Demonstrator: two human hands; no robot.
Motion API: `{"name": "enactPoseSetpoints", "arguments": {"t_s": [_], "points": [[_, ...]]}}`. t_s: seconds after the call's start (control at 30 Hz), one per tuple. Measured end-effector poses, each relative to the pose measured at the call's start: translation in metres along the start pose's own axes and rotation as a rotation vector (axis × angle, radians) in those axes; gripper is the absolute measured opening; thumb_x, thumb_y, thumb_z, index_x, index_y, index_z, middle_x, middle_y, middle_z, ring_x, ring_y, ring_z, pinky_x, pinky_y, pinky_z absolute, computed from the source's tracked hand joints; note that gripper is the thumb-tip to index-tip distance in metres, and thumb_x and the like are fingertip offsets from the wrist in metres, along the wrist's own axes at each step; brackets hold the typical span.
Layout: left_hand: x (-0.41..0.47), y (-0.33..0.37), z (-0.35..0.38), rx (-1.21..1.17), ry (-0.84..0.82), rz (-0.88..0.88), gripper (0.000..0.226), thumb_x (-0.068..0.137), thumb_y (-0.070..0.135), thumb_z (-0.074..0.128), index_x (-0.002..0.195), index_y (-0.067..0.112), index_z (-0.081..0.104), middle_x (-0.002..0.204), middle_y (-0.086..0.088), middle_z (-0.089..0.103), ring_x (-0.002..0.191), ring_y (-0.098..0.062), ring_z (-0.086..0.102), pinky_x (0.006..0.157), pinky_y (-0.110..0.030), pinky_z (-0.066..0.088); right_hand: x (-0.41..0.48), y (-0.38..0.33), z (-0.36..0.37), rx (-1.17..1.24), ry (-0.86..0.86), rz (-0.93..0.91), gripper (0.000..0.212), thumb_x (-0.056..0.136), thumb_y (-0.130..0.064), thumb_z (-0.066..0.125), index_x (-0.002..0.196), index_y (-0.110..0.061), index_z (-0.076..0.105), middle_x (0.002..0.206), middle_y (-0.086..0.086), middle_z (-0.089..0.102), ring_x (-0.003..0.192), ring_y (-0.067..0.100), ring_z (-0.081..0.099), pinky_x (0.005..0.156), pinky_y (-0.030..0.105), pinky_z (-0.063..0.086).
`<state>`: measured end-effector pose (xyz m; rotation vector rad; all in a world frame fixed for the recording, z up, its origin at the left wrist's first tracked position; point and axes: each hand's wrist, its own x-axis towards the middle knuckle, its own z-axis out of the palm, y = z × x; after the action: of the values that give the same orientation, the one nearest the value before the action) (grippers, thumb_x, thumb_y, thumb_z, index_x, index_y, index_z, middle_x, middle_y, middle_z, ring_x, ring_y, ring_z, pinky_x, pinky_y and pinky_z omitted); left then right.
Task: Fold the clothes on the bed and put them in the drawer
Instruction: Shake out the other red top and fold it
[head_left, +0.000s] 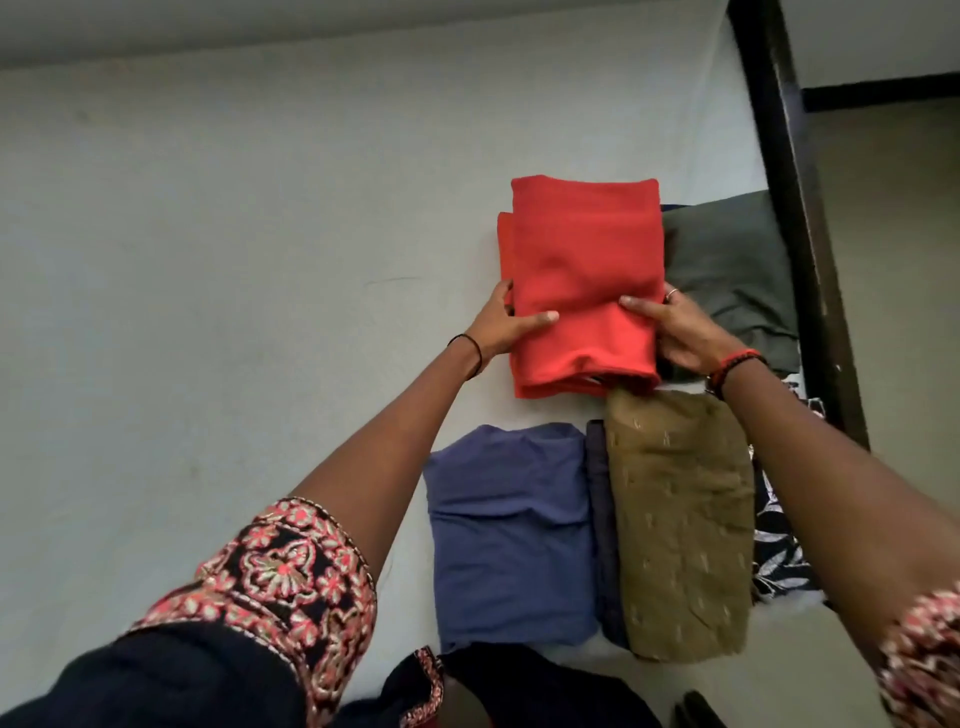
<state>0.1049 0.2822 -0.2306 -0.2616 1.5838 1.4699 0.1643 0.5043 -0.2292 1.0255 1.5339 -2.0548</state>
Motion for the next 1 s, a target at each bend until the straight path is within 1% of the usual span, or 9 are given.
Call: {"name": "enactPoseSetpoints", "arguments": {"t_s": [0.13,0.23,0.37,0.53,0.63,0.7,0.83,0.9,1.0], "points": [[-0.006,-0.029,0.008,0.093,0.097,0.035,0.077,0.082,0.007,0.071,0.144,0.012,0.025,0.134,-0.016,0.050,0.116,-0.027,0.054,0.092,-0.034,0.048,0.000,0.009,-0.008,-0.043,-0.061,0.031,0.100,0.033,-0.030,0.097,0.121,-0.016,0.053,0.114,0.005,0.066,0.099,0.014,0.065,0.084,0.030,0.056],[-0.007,-0.043,0.007,0.135,0.170,0.051,0.078,0.081,0.004,0.071,0.144,0.016,0.027,0.124,-0.020,0.056,0.103,-0.025,0.058,0.090,-0.034,0.050,-0.006,0.023,-0.019,-0.298,-0.115,0.088,0.100,0.048,-0.013,0.092,0.133,-0.019,0.040,0.129,0.006,0.059,0.114,0.021,0.060,0.092,0.047,0.052],[-0.007,-0.050,0.013,0.275,0.241,0.082,0.077,0.081,0.004,0.069,0.144,0.018,0.027,0.105,-0.011,0.057,0.095,-0.024,0.057,0.086,-0.028,0.047,-0.002,0.035,-0.021,-0.491,-0.009,-0.025,0.092,0.060,0.012,0.080,0.138,-0.009,0.035,0.133,0.011,0.055,0.118,0.020,0.055,0.098,0.035,0.049],[-0.012,-0.046,0.022,0.381,0.307,0.074,0.077,0.083,0.007,0.068,0.145,0.015,0.024,0.124,-0.016,0.057,0.112,-0.031,0.056,0.092,-0.029,0.042,-0.004,0.035,-0.007,-0.616,0.137,-0.048,0.088,0.061,0.009,0.082,0.134,-0.006,0.035,0.124,0.008,0.053,0.118,0.022,0.051,0.102,0.035,0.043],[-0.029,-0.045,0.022,0.406,0.319,0.023,0.077,0.085,0.011,0.068,0.146,0.010,0.022,0.119,-0.017,0.055,0.115,-0.030,0.054,0.090,-0.026,0.040,-0.014,0.028,-0.007,-0.692,0.161,-0.020,0.085,0.065,0.008,0.080,0.135,-0.004,0.034,0.117,0.006,0.050,0.110,0.018,0.049,0.098,0.030,0.041],[-0.048,-0.046,0.021,0.420,0.333,-0.018,0.072,0.087,0.016,0.067,0.145,0.009,0.025,0.125,-0.020,0.053,0.117,-0.029,0.053,0.091,-0.027,0.040,-0.031,0.024,-0.006,-0.737,0.131,-0.048,0.093,0.061,0.005,0.082,0.138,-0.007,0.032,0.123,0.011,0.054,0.112,0.024,0.053,0.102,0.036,0.042],[-0.093,-0.048,0.022,0.437,0.330,-0.096,0.054,0.090,0.023,0.062,0.136,0.008,0.039,0.125,-0.018,0.055,0.113,-0.030,0.055,0.090,-0.031,0.043,-0.059,0.022,-0.011,-0.950,0.207,-0.113,0.115,0.054,-0.025,0.085,0.149,-0.024,0.019,0.130,0.023,0.050,0.122,0.039,0.048,0.105,0.046,0.040],[-0.118,-0.052,0.028,0.432,0.313,-0.108,0.043,0.092,0.022,0.060,0.130,0.006,0.046,0.120,-0.016,0.059,0.110,-0.030,0.057,0.086,-0.030,0.043,-0.093,0.019,0.000,-0.988,0.327,-0.143,0.104,0.070,-0.020,0.080,0.151,-0.023,0.015,0.134,0.024,0.043,0.125,0.040,0.041,0.106,0.045,0.036],[-0.143,-0.064,0.038,0.398,0.324,-0.087,0.030,0.092,0.017,0.060,0.117,0.000,0.056,0.115,-0.018,0.063,0.105,-0.030,0.059,0.090,-0.029,0.044,-0.136,0.033,0.019,-0.910,0.417,-0.245,0.084,0.078,-0.012,0.071,0.148,-0.016,0.025,0.129,0.023,0.046,0.120,0.039,0.045,0.101,0.040,0.036]]}}
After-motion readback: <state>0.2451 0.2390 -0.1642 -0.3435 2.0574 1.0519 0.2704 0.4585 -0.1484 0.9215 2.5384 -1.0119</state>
